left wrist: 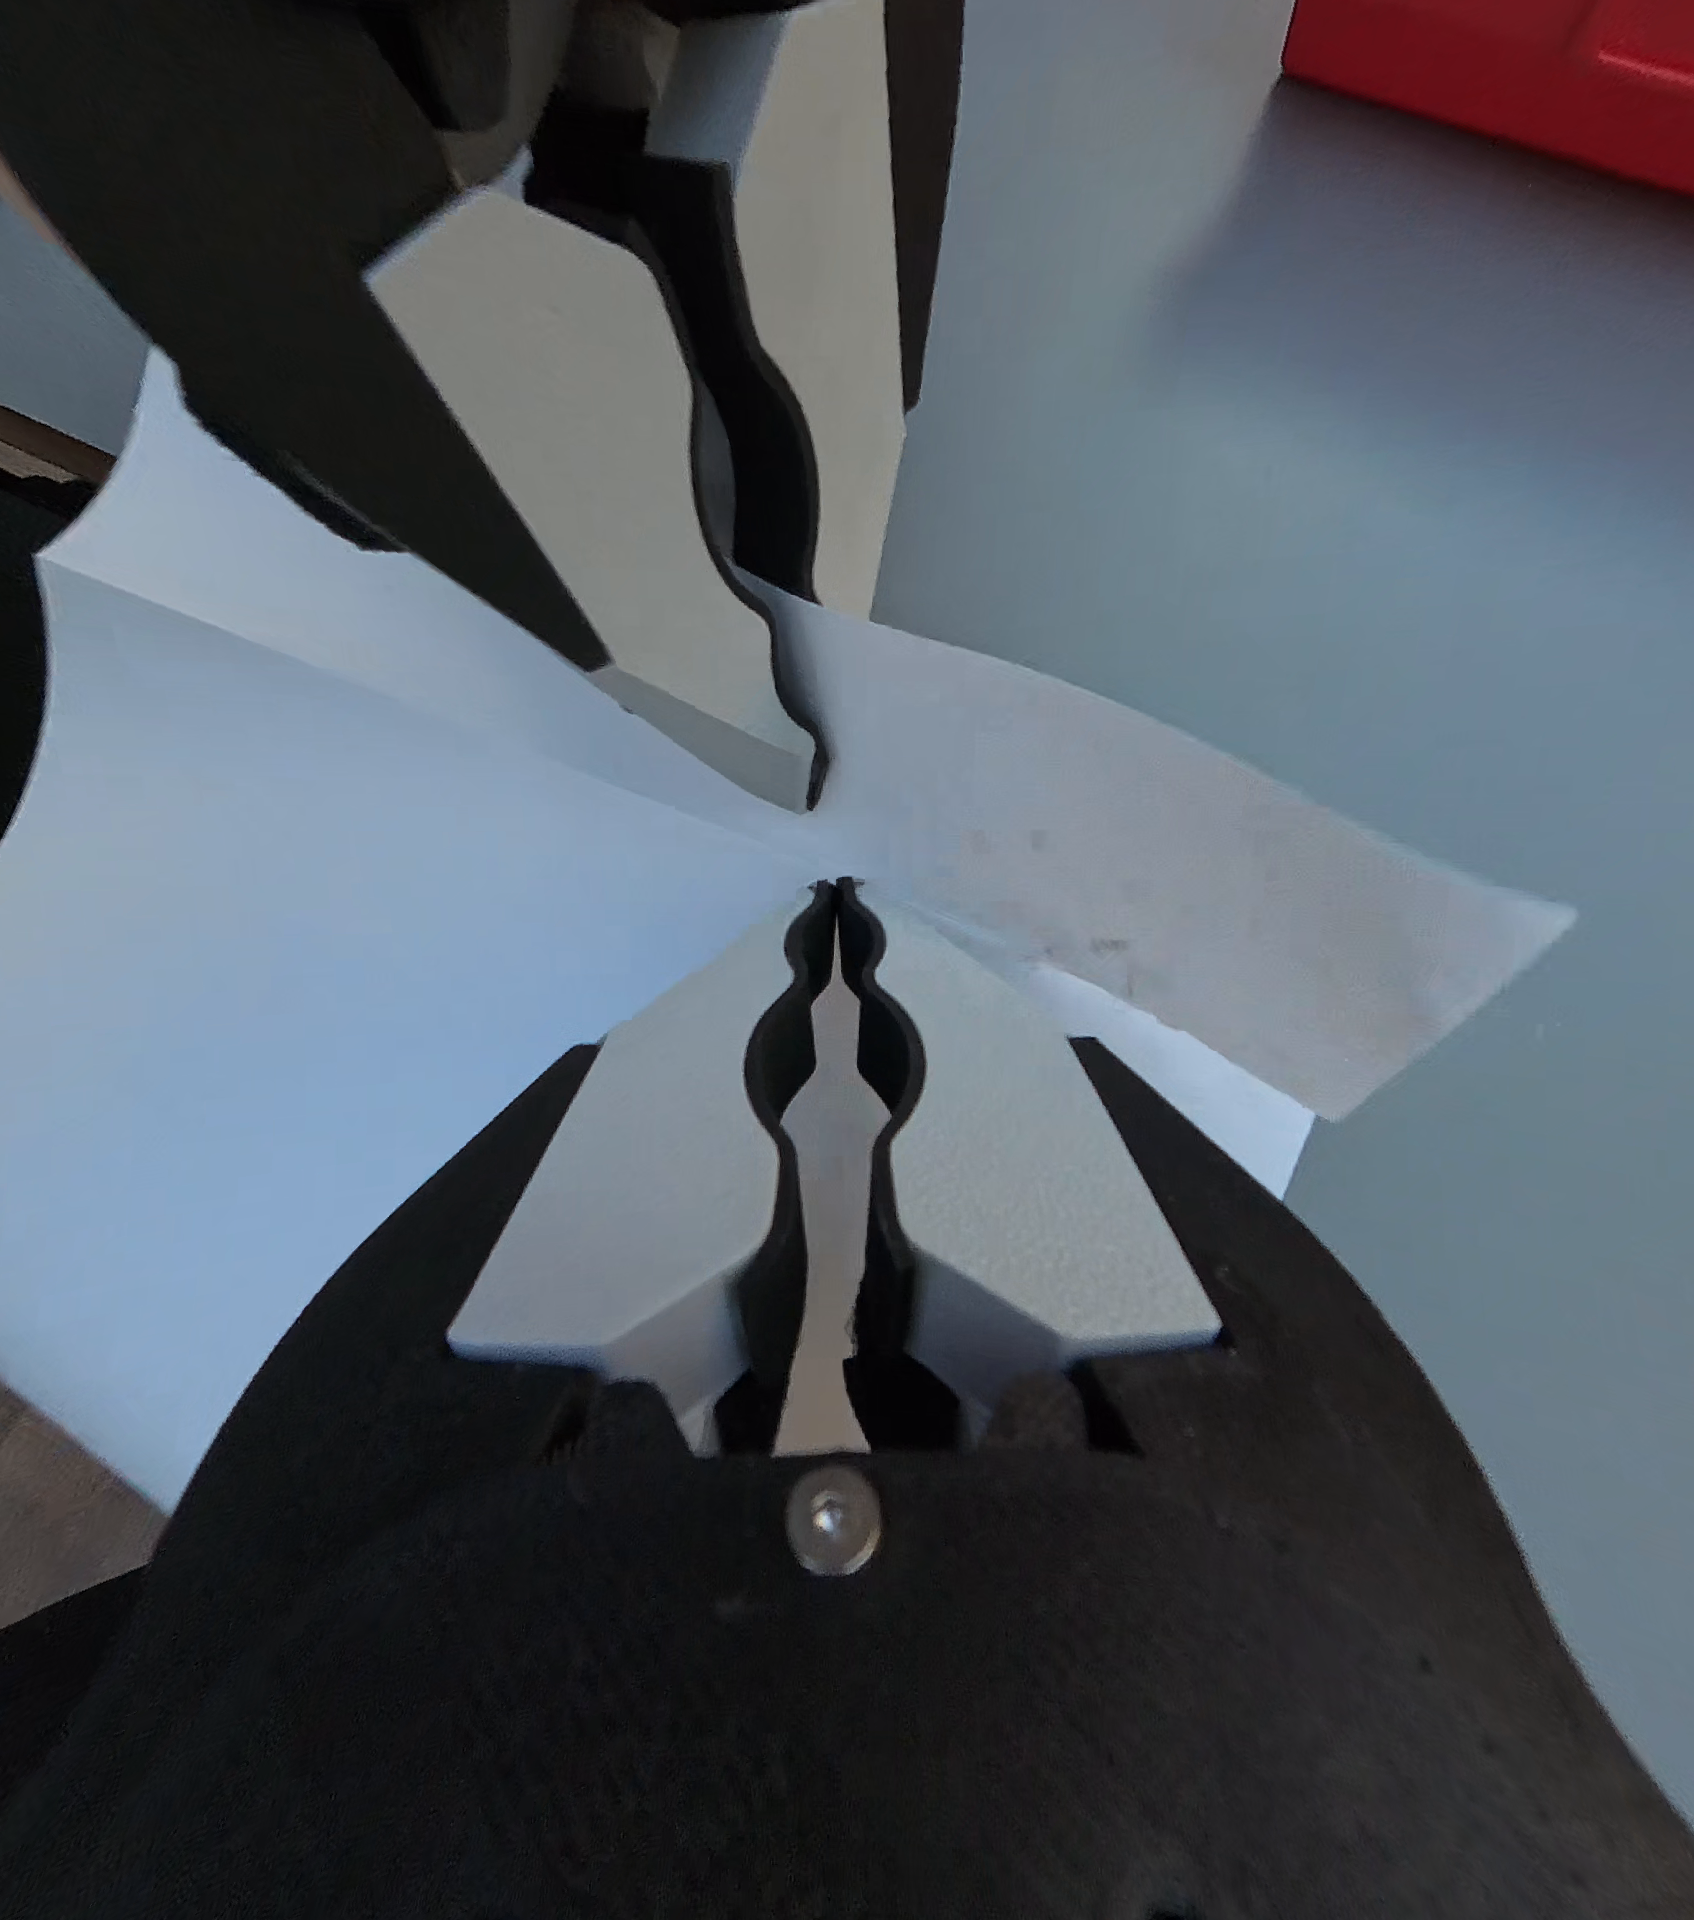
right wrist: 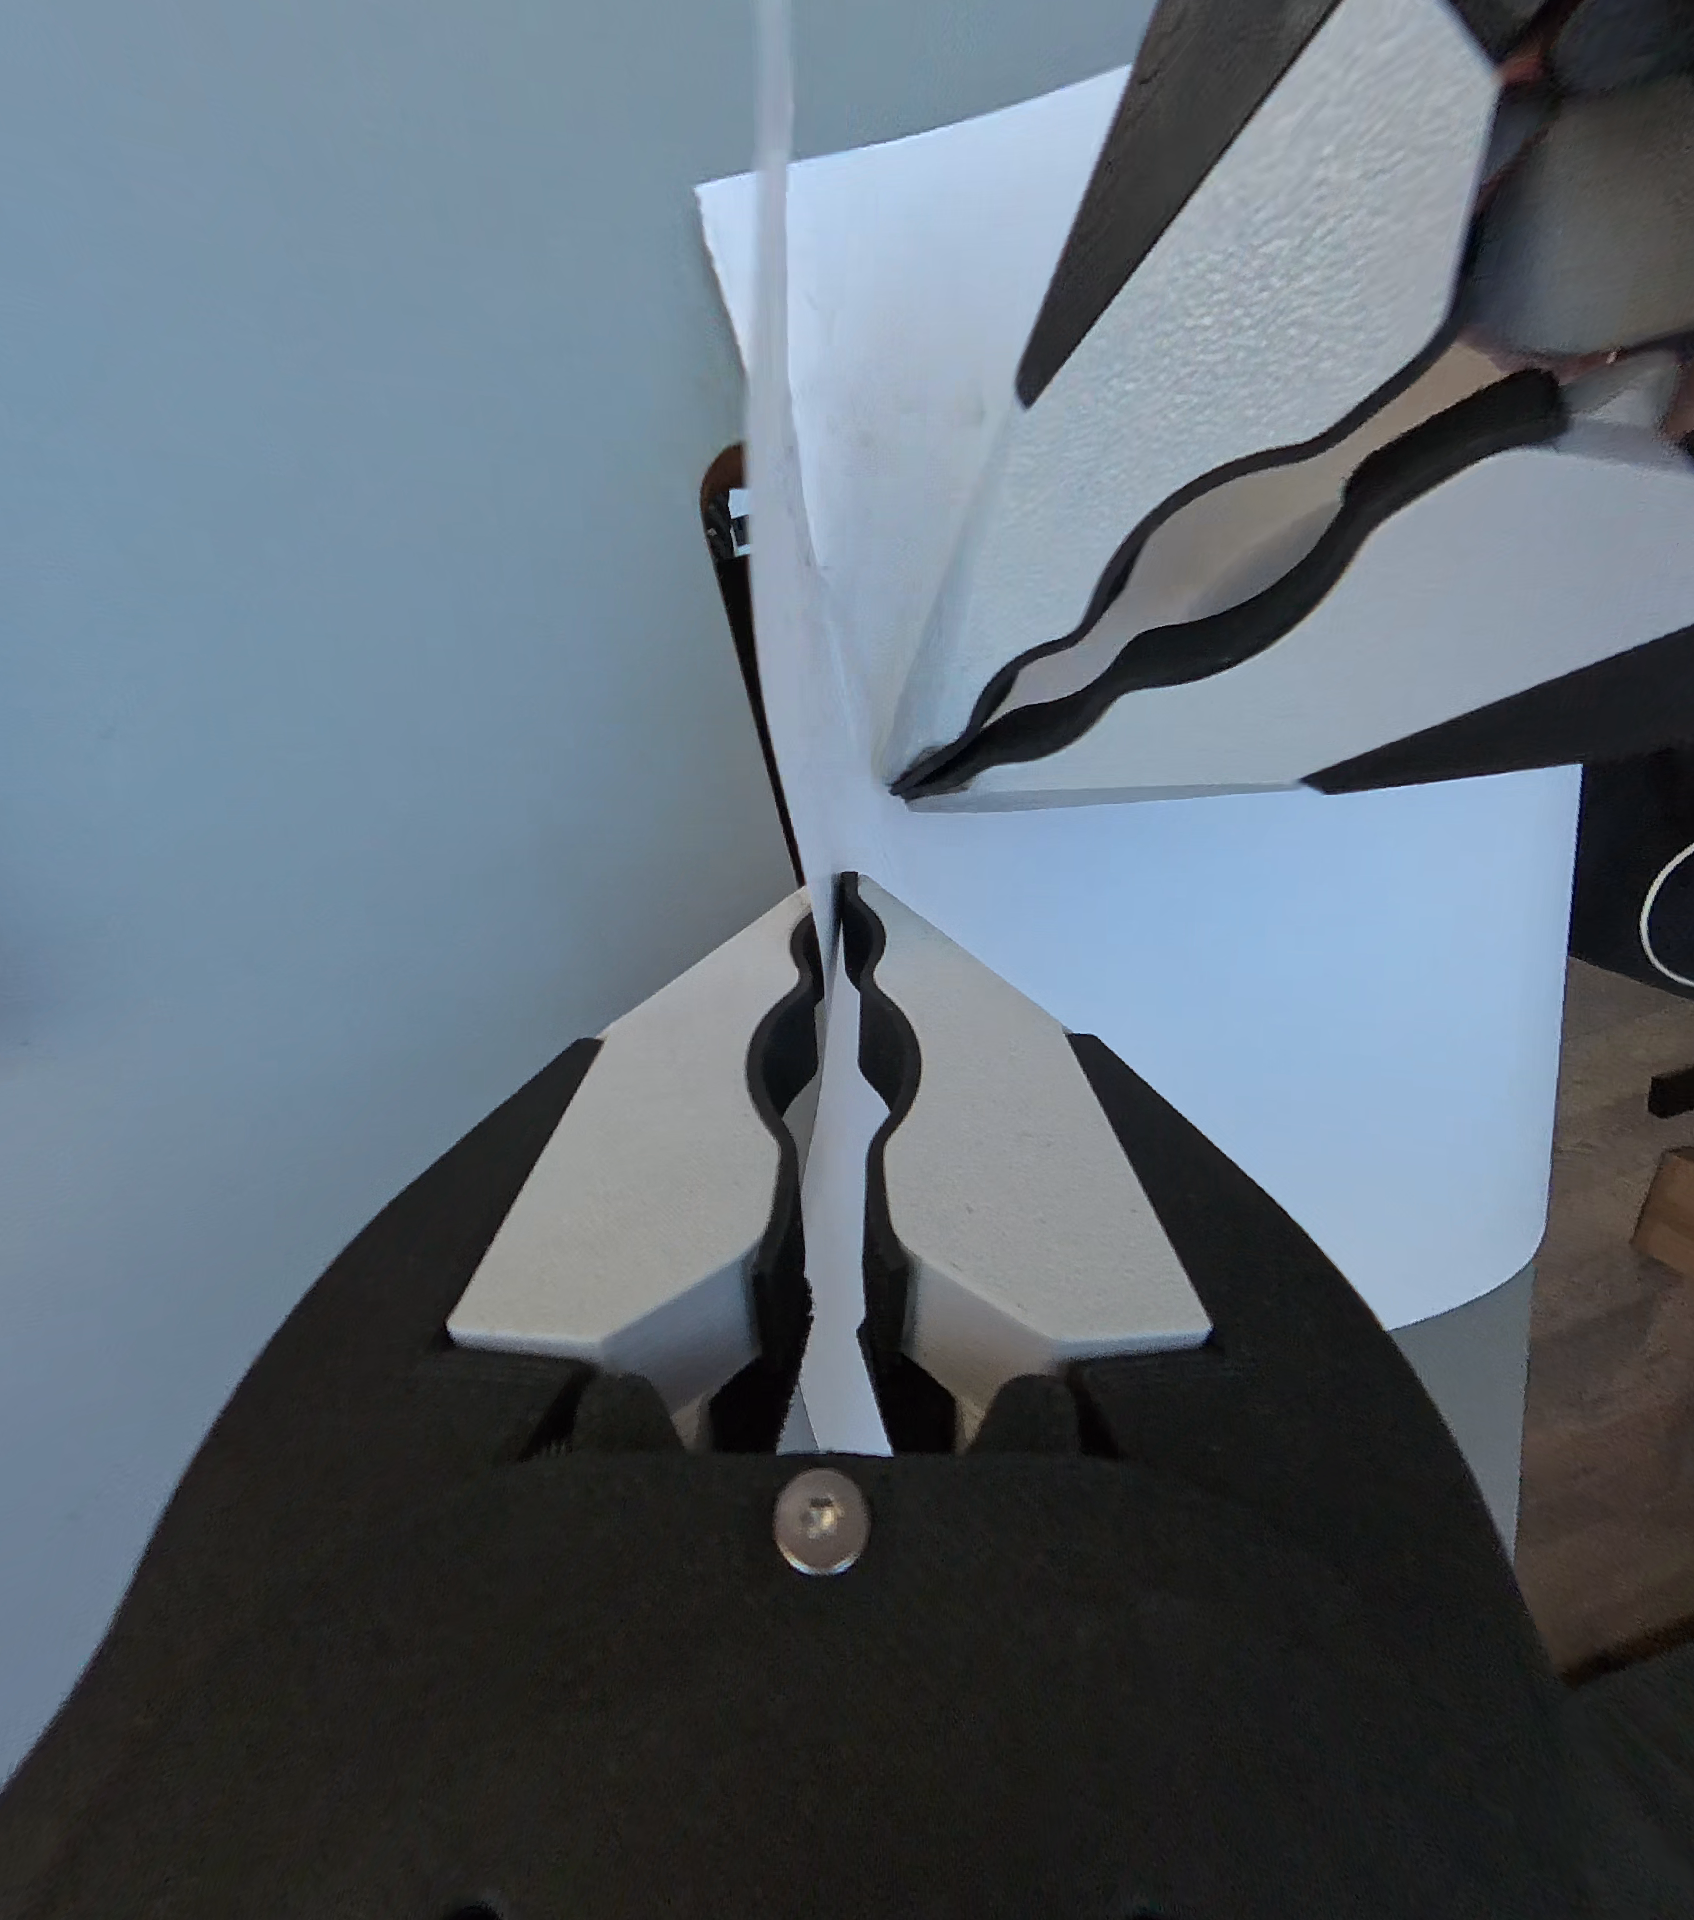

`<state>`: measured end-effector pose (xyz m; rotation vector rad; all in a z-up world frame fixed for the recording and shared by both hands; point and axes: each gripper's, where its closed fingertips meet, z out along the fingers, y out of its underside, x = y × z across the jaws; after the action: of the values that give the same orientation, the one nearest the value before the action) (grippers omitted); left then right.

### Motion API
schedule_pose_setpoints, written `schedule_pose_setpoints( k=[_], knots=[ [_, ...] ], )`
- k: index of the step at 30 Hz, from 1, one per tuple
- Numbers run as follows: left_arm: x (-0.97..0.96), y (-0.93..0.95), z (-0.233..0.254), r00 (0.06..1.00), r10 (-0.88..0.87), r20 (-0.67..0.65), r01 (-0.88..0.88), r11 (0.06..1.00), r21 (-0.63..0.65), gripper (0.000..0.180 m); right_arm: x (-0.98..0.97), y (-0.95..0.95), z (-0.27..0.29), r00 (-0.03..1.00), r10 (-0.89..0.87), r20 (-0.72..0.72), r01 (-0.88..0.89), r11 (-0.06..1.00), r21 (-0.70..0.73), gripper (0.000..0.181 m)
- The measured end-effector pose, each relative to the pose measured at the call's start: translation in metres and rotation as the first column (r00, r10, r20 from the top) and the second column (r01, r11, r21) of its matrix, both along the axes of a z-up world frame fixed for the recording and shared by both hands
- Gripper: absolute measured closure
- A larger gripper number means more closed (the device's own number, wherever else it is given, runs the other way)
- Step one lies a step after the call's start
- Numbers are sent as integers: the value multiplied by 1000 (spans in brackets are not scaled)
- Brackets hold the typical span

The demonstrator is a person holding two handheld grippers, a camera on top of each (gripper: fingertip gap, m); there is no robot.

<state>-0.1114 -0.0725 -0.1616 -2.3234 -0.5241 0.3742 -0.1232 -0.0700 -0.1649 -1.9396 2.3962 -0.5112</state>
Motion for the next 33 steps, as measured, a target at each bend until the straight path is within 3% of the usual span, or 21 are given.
schedule_pose_setpoints(
  k=[3, 6, 8, 11, 15, 18, 20, 21, 22, 23, 25, 29, 33],
  knots=[
    [13, -12, 39, 997, 48, -66, -39, 990, 136, 171, 3, -3, 2, 1000, 4, 26, -3, 1000, -23, 181],
    [39, -10, 66, 991, 134, 13, -133, 956, 263, 135, 4, -7, 3, 998, -25, 50, 26, 999, -22, 181],
    [44, -3, 62, 955, 279, 99, -294, 932, 213, 119, 6, -9, 3, 997, -52, 54, 53, 998, -18, 181],
    [46, 10, 49, 884, 439, 162, -457, 885, 93, 115, 12, -17, 5, 995, -76, 62, 79, 996, -39, 181],
    [58, 23, 56, 843, 497, 203, -518, 853, 61, 108, 12, -21, 4, 992, -106, 69, 107, 994, -15, 181],
    [57, 18, 64, 806, 572, 153, -584, 810, 51, 109, 13, -23, 6, 991, -111, 77, 113, 994, -13, 181],
    [60, 16, 51, 780, 610, 140, -613, 790, -33, 112, 17, -25, 10, 988, -119, 96, 121, 993, -14, 181],
    [59, 8, 44, 755, 648, 99, -642, 762, -86, 129, 20, -25, 12, 987, -121, 108, 123, 992, -10, 181],
    [56, -5, 40, 720, 693, 23, -684, 716, -143, 164, 21, -26, 13, 985, -123, 118, 125, 992, -10, 181],
    [56, -12, 37, 703, 711, -27, -703, 689, -177, 180, 21, -27, 14, 985, -123, 120, 125, 992, -14, 181],
    [57, -12, 37, 709, 704, -46, -701, 696, -156, 180, 20, -27, 16, 988, -78, 132, 82, 996, -22, 176],
    [63, -16, 45, 711, 703, -12, -701, 708, -83, 180, -10, -22, 27, 966, 195, 169, -170, 973, -154, 139],
    [65, -18, 61, 714, 700, 0, -700, 714, 19, 180, -57, -29, 45, 822, 535, 194, -427, 806, -410, 123]
  ],
)
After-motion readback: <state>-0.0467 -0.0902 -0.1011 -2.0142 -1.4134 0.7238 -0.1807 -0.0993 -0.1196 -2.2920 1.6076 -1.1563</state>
